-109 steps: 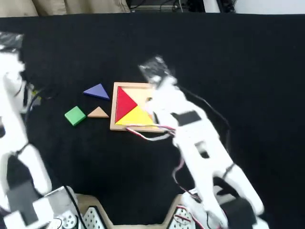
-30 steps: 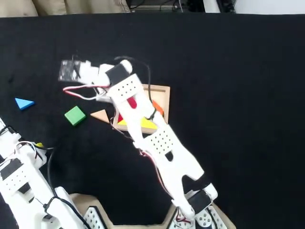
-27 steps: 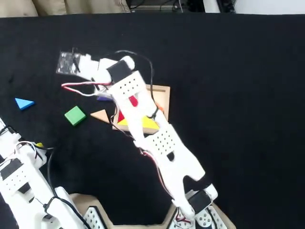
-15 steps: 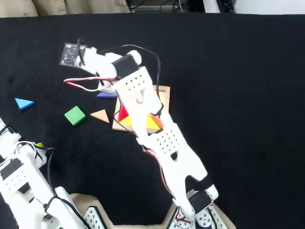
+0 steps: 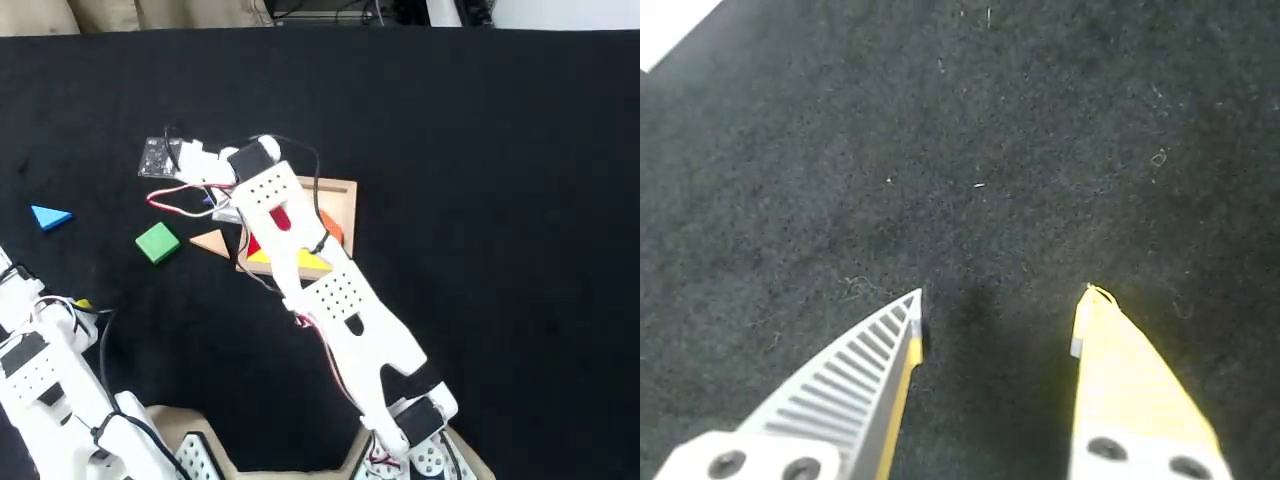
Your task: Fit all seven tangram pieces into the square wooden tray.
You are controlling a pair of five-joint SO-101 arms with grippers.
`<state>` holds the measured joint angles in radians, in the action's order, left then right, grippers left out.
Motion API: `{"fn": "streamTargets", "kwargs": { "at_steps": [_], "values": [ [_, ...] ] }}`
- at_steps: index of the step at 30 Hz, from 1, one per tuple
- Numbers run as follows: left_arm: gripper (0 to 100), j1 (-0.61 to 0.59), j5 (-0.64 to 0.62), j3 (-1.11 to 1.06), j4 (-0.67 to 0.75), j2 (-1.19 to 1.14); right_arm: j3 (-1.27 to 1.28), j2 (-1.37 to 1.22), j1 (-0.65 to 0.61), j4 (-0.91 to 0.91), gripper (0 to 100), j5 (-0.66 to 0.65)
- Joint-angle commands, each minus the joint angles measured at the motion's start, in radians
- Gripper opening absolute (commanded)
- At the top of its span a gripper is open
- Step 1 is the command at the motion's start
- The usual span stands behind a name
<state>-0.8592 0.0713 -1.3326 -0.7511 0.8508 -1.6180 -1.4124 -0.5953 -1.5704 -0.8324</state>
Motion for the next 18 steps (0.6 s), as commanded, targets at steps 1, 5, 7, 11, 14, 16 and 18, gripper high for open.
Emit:
{"fn": "streamTargets", "kwargs": {
  "at_steps": [1, 5, 7, 11, 14, 16, 18],
  "values": [
    [24, 0.012, -0.008, 0.005, 0.017, 0.020, -0.007, 0.008, -0.015, 0.029, 29.2, -0.063],
    [24, 0.012, -0.008, 0.005, 0.017, 0.020, -0.007, -0.007, -0.025, 0.043, 28.9, -0.130],
    [24, 0.012, -0.008, 0.005, 0.017, 0.020, -0.002, -0.016, -0.025, 0.072, 28.9, -0.147],
    [24, 0.012, -0.008, 0.005, 0.017, 0.020, 0.082, -0.038, -0.021, 0.126, 22.7, -0.226],
    [24, 0.012, -0.008, 0.005, 0.017, 0.020, 0.122, -0.021, -0.020, 0.126, 15.8, -0.290],
    [24, 0.012, -0.008, 0.005, 0.017, 0.020, 0.130, -0.015, -0.020, 0.117, 12.7, -0.315],
    [24, 0.012, -0.008, 0.005, 0.017, 0.020, 0.128, -0.010, -0.020, 0.103, 10.5, -0.324]
  ]
}}
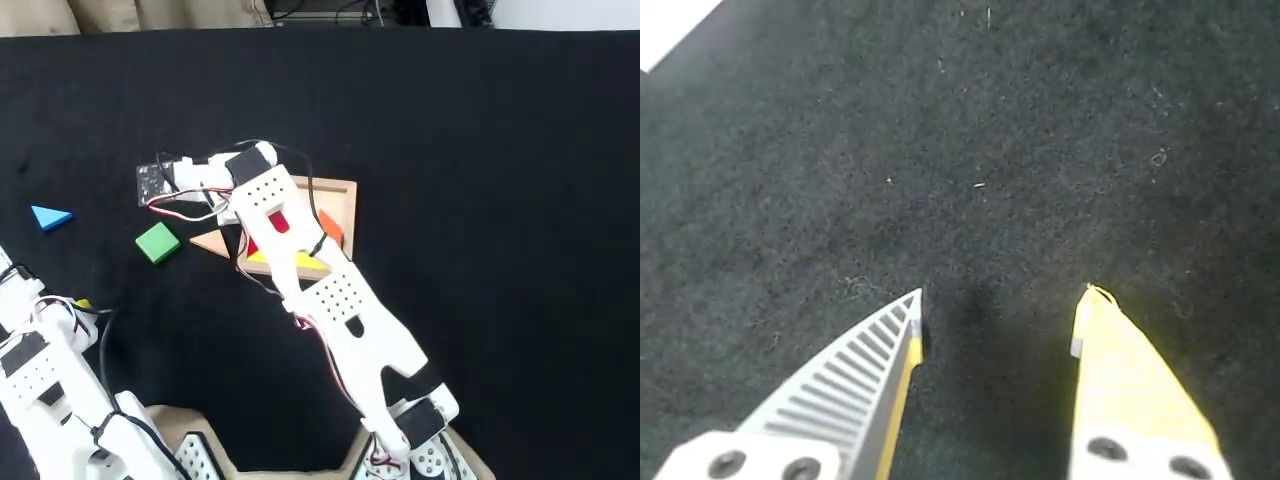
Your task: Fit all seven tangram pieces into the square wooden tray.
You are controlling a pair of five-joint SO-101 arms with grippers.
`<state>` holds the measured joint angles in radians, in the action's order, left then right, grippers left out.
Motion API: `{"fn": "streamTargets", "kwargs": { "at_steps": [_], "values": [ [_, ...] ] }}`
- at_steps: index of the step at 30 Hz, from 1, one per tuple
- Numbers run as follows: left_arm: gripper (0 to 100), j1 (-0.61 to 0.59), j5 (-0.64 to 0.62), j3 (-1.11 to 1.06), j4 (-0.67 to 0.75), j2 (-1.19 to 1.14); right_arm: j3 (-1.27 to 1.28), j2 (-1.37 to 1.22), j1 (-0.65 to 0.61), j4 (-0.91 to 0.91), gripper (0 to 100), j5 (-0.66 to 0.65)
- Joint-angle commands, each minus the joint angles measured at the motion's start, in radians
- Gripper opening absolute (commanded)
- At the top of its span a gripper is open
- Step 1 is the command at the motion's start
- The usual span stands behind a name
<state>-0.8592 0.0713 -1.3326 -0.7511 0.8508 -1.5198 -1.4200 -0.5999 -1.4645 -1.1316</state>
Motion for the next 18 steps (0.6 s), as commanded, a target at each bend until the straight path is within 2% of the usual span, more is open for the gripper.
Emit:
{"fn": "streamTargets", "kwargs": {
  "at_steps": [1, 6, 12, 18],
  "values": [
    [24, 0.012, -0.008, 0.005, 0.017, 0.020, 0.027, -0.001, -0.015, -0.003, 9.1, -0.025],
    [24, 0.012, -0.008, 0.005, 0.017, 0.020, -0.008, 0.008, -0.018, 0.002, 1.6, -0.025],
    [24, 0.012, -0.008, 0.005, 0.017, 0.020, -0.154, 0.013, 0.005, -0.015, 1.1, -0.014],
    [24, 0.012, -0.008, 0.005, 0.017, 0.020, -0.153, 0.096, 0.018, -0.078, 1.1, 0.025]
  ]
}}
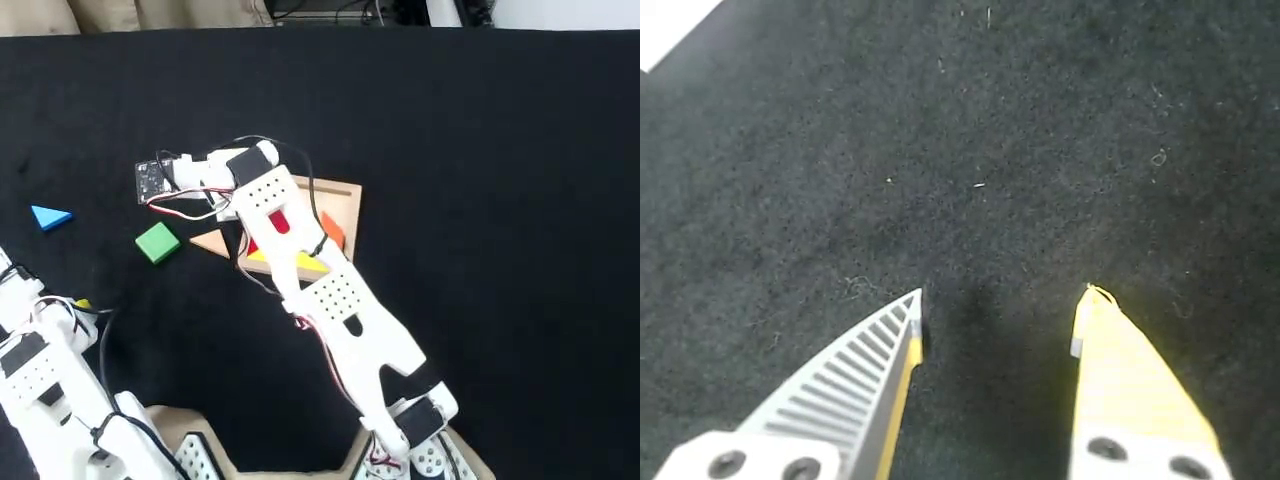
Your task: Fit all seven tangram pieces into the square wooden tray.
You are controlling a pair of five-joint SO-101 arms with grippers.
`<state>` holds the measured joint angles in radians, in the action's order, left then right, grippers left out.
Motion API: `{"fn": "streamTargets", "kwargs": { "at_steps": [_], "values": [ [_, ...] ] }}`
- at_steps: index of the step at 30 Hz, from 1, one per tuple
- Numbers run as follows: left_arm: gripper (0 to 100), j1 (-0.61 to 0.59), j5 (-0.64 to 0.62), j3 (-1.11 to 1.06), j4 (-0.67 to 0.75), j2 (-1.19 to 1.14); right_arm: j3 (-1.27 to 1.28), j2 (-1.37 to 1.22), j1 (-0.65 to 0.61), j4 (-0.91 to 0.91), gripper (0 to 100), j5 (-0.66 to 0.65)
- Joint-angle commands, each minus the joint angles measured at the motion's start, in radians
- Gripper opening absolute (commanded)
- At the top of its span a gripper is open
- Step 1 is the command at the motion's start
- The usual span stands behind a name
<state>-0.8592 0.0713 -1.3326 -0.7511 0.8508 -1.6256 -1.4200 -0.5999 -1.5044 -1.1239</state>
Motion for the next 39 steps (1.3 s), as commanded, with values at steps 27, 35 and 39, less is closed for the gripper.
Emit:
{"fn": "streamTargets", "kwargs": {
  "at_steps": [27, 35, 39],
  "values": [
    [24, 0.012, -0.008, 0.005, 0.017, 0.020, 0.174, 0.587, 0.153, -0.264, 1.1, 0.262],
    [24, 0.012, -0.008, 0.005, 0.017, 0.020, 0.777, 0.978, 0.190, -0.262, 1.1, 0.388],
    [24, 0.012, -0.008, 0.005, 0.017, 0.020, 1.053, 1.098, 0.207, -0.222, 1.1, 0.379]
  ]
}}
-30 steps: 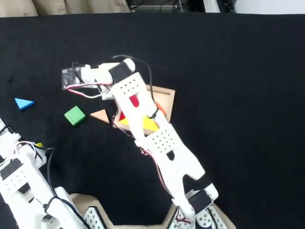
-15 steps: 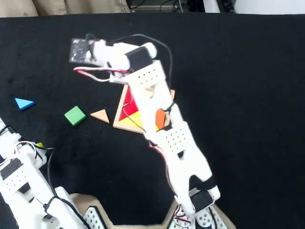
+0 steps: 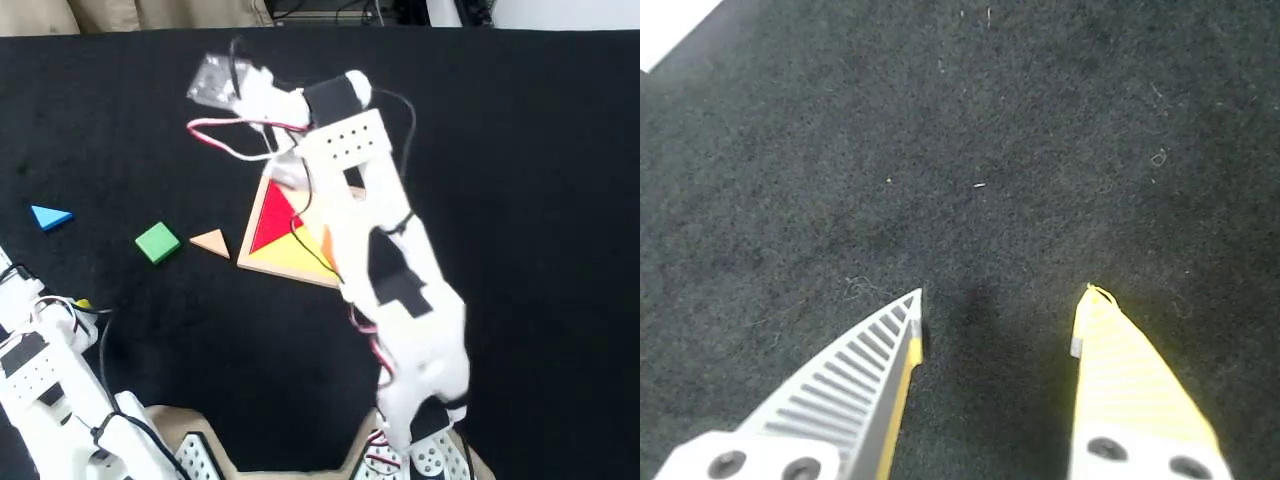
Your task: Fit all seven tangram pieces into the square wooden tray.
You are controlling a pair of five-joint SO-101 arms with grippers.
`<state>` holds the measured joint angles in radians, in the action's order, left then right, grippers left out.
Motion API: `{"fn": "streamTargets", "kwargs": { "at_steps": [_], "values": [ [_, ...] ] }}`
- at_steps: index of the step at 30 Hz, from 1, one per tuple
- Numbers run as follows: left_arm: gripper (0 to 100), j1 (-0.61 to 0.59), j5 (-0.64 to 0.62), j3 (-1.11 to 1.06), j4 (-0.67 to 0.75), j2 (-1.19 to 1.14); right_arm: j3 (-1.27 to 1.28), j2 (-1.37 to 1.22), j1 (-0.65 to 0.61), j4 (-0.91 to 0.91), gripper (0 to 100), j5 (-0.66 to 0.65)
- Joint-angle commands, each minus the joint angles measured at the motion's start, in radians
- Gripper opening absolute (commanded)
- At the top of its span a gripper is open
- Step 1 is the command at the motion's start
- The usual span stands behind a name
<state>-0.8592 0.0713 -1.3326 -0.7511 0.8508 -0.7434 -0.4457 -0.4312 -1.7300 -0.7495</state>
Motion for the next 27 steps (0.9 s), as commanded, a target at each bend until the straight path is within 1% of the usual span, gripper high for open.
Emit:
{"fn": "streamTargets", "kwargs": {
  "at_steps": [1, 3, 7, 10, 14, 18, 23, 27],
  "values": [
    [24, 0.012, -0.008, 0.005, 0.017, 0.020, 0.209, 0.128, 0.052, 0.018, 1.1, 0.003],
    [24, 0.012, -0.008, 0.005, 0.017, 0.020, 0.269, 0.127, 0.080, 0.063, 1.1, -0.014],
    [24, 0.012, -0.008, 0.005, 0.017, 0.020, 0.351, 0.051, 0.137, 0.155, 1.1, -0.100],
    [24, 0.012, -0.008, 0.005, 0.017, 0.020, 0.328, -0.039, 0.180, 0.209, 1.1, -0.115],
    [24, 0.012, -0.008, 0.005, 0.017, 0.020, 0.199, -0.143, 0.193, 0.206, 1.1, -0.109],
    [24, 0.012, -0.008, 0.005, 0.017, 0.020, 0.085, -0.257, 0.166, 0.201, 1.1, -0.107],
    [24, 0.012, -0.008, 0.005, 0.017, 0.020, -0.088, -0.395, 0.152, 0.155, 1.1, -0.107],
    [24, 0.012, -0.008, 0.005, 0.017, 0.020, -0.278, -0.483, 0.152, 0.068, 1.1, -0.106]
  ]
}}
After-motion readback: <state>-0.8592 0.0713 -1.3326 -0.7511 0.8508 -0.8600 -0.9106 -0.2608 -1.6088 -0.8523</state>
